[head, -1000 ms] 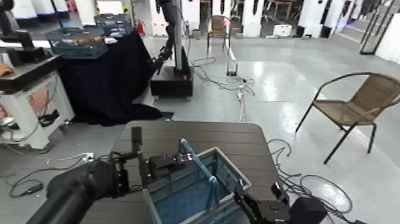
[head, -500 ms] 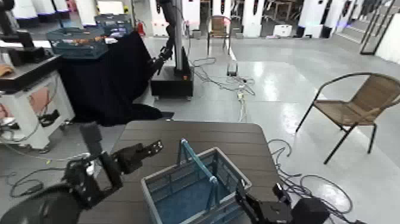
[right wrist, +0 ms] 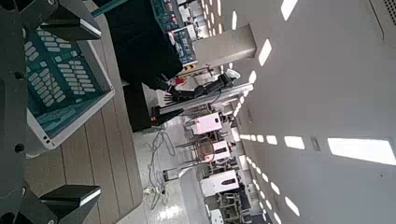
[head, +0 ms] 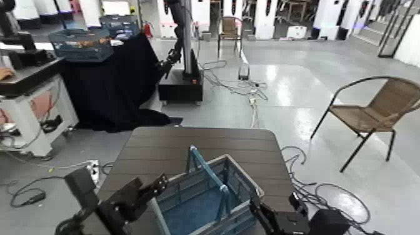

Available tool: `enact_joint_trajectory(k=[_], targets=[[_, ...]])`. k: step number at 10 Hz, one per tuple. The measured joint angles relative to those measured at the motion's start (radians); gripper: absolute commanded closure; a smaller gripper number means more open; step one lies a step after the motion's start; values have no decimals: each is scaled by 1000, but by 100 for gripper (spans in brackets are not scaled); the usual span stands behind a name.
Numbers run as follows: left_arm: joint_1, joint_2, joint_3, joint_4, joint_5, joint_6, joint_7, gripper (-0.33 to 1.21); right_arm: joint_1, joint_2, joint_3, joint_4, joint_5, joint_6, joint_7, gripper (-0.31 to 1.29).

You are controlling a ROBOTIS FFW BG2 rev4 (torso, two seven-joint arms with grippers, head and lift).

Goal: Place the crate on the table.

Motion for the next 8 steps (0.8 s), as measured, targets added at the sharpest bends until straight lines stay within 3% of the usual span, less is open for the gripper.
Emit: enact_joint_trajectory(k=[2, 5, 8], targets=[[104, -37, -4, -40, -158, -143, 46, 10, 5, 0, -6, -4, 1, 2, 0, 14], [191, -118, 22, -44, -384, -306, 82, 9, 12, 1, -13, -11, 8, 11, 1, 14], [223, -114, 3, -37, -512, -421, 138, 10, 21, 3, -19, -19, 17, 21, 3, 14]])
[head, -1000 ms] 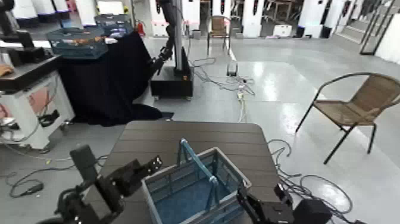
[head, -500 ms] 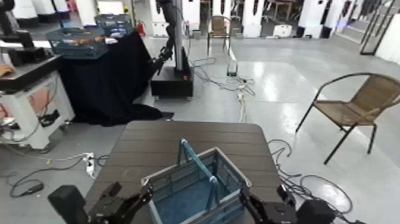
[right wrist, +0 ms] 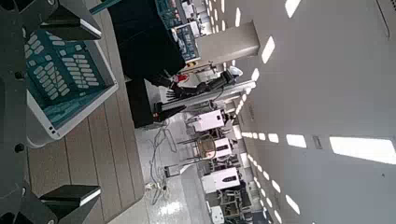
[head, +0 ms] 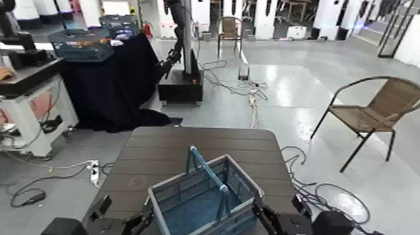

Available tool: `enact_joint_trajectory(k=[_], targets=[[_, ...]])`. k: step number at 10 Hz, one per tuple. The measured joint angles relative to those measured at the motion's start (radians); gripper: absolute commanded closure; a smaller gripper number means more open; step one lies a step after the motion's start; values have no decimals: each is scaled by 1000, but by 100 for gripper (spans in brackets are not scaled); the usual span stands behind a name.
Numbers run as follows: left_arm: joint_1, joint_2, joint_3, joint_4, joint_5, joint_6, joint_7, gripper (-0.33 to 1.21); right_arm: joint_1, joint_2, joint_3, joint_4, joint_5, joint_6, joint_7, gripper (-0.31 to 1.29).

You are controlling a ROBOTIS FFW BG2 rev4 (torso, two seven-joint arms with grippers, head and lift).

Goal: Place the crate on the table.

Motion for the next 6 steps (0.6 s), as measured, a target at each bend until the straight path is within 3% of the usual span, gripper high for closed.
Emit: enact_joint_trajectory(k=[6], targets=[[19, 4, -17, 19, -45, -73, 51, 10, 45, 14, -26, -58, 72, 37, -4, 14]])
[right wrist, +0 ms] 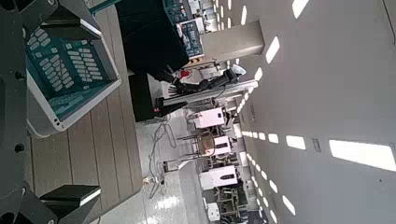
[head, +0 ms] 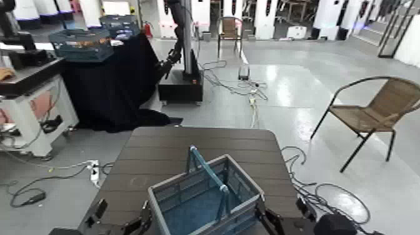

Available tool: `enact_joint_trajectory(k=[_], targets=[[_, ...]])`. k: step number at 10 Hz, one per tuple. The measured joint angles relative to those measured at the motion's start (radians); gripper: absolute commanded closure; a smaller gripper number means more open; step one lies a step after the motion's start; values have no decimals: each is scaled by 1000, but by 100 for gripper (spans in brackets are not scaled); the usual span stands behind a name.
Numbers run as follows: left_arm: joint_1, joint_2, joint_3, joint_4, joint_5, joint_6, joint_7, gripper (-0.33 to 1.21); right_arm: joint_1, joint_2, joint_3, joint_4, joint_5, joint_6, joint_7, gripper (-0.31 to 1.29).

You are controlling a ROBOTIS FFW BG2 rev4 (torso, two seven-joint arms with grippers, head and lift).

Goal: Place the crate on the table.

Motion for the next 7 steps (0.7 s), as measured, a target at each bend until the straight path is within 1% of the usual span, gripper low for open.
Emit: enact_joint_trajectory(k=[2, 4, 7], targets=[[-1, -1, 0, 5, 0, -7, 4, 10, 38, 4, -15, -51, 39, 43, -10, 14], [-2, -2, 1, 7, 0, -11, 5, 10, 82, 3, -26, -102, 69, 90, -23, 14], [-9, 4, 5, 9, 4, -5, 5, 10, 137, -20, -35, -168, 94, 146, -43, 14]])
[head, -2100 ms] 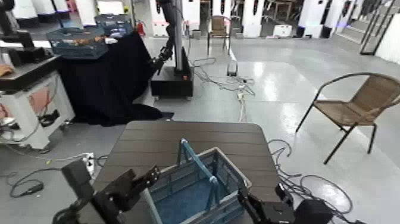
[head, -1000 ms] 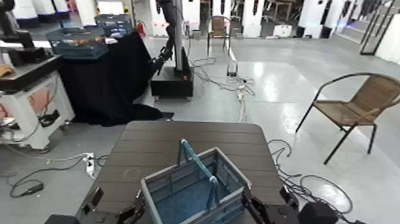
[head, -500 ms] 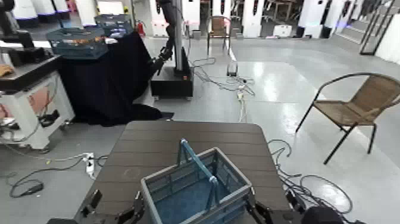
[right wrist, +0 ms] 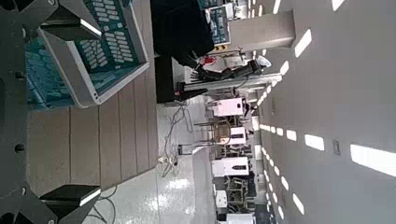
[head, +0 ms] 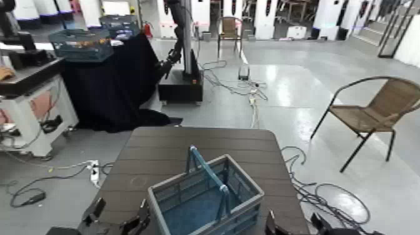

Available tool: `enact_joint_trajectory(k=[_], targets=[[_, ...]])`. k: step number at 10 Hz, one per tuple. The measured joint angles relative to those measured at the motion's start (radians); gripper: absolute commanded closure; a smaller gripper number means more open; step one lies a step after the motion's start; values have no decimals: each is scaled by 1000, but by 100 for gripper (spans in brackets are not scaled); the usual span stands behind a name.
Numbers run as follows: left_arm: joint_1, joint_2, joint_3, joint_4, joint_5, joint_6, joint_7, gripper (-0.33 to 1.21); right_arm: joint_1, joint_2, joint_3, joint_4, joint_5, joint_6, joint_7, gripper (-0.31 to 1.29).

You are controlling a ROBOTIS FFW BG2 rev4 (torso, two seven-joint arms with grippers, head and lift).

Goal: Place the crate on the table.

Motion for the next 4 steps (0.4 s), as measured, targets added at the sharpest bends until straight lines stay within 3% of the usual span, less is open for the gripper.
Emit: enact_joint_trajectory(k=[3, 4], targets=[[-19, 6, -8, 14, 5, 3, 0, 10, 20, -2, -1, -19, 10, 3, -15, 14], [-26, 6, -16, 23, 7, 5, 0, 10, 19, -18, 3, -24, 11, 8, -16, 14]])
